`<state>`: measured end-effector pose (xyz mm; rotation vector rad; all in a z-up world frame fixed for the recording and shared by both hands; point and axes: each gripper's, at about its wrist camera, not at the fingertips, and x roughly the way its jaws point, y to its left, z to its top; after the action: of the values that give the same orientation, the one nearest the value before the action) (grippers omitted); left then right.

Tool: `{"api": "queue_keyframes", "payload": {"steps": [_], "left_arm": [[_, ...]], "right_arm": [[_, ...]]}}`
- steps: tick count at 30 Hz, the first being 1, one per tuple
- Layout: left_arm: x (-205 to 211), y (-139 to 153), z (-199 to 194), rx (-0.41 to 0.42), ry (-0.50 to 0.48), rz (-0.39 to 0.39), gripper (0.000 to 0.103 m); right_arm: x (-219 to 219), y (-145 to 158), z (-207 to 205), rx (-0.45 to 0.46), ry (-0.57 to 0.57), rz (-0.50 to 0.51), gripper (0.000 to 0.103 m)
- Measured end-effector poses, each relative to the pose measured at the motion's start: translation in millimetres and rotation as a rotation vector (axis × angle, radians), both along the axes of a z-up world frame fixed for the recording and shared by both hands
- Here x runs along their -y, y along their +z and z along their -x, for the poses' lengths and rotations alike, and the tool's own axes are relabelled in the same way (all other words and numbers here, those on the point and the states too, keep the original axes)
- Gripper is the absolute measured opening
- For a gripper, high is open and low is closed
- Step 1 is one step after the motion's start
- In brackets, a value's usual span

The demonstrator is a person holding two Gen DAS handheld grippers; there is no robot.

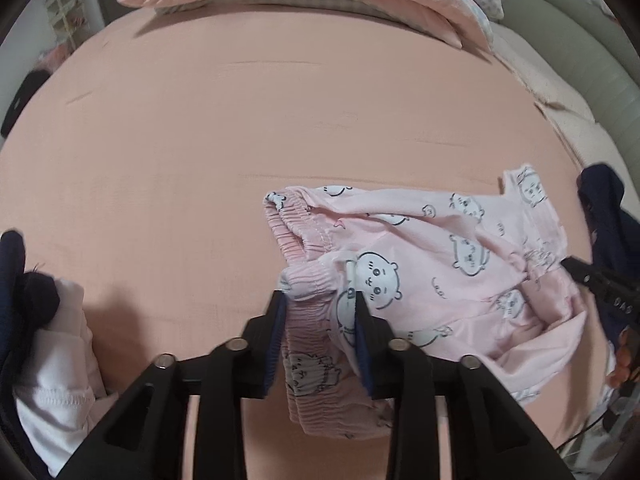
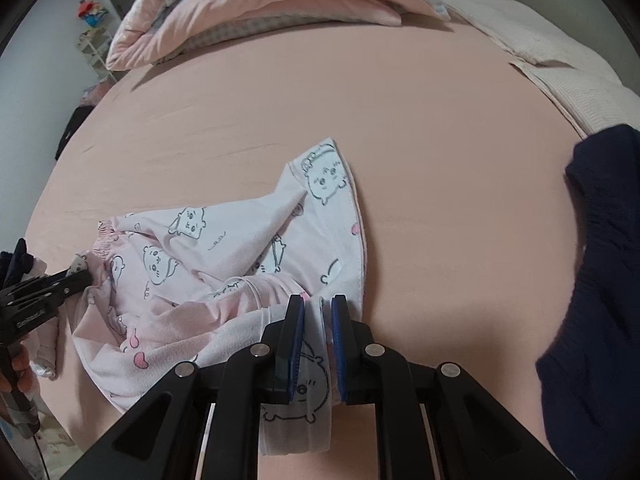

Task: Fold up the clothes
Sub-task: 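Pull the pajama pants straight with both grippers across the sheet, then open both grippers and release the pajama pants onto the sheet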

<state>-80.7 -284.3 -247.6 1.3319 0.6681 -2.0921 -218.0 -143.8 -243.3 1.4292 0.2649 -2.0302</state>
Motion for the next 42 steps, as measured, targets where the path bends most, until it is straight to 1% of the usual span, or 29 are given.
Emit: {"api": "queue_keyframes", "payload": {"steps": [1, 2, 3, 4, 5, 8, 11, 13, 18, 25, 32, 42], "left_arm": [[0, 4, -3, -0.012, 0.011, -0.006, 0.047], [0, 8, -6, -0.025, 0.023, -0.007, 0.059], [0, 12, -8, -0.038, 0.034, -0.006, 0.066], [0, 17, -12, -0.051, 0.044, -0.005, 0.067], [-2, 21, -15, -0.063, 0.048, 0.002, 0.069], [-8, 31, -25, -0.085, 0.059, 0.018, 0.073], [-17, 36, -34, -0.091, 0.054, 0.022, 0.073], [-16, 38, -37, -0.090, 0.047, 0.025, 0.073], [-38, 33, -50, -0.101, 0.030, 0.034, 0.073], [-49, 21, -60, -0.096, 0.029, 0.008, 0.073], [-67, 11, -64, -0.075, 0.009, -0.020, 0.073], [-90, -9, -50, -0.055, -0.021, -0.052, 0.073]], "right_arm": [[-1, 2, 1, 0.011, -0.012, 0.001, 0.020], [-4, 3, 1, 0.017, -0.028, 0.002, 0.035], [-7, 6, 2, 0.028, -0.050, 0.010, 0.045], [-12, 9, 3, 0.041, -0.073, 0.021, 0.061], [-17, 13, 3, 0.051, -0.093, 0.036, 0.066], [-31, 22, 3, 0.075, -0.138, 0.077, 0.066], [-43, 30, -2, 0.064, -0.165, 0.070, 0.066], [-51, 33, -8, 0.057, -0.172, 0.072, 0.067], [-65, 32, -22, 0.045, -0.157, 0.077, 0.067], [-67, 18, -44, 0.036, -0.095, 0.051, 0.067], [-67, -3, -64, 0.067, -0.075, 0.043, 0.067], [-62, -20, -73, 0.089, -0.069, 0.070, 0.067]]}}
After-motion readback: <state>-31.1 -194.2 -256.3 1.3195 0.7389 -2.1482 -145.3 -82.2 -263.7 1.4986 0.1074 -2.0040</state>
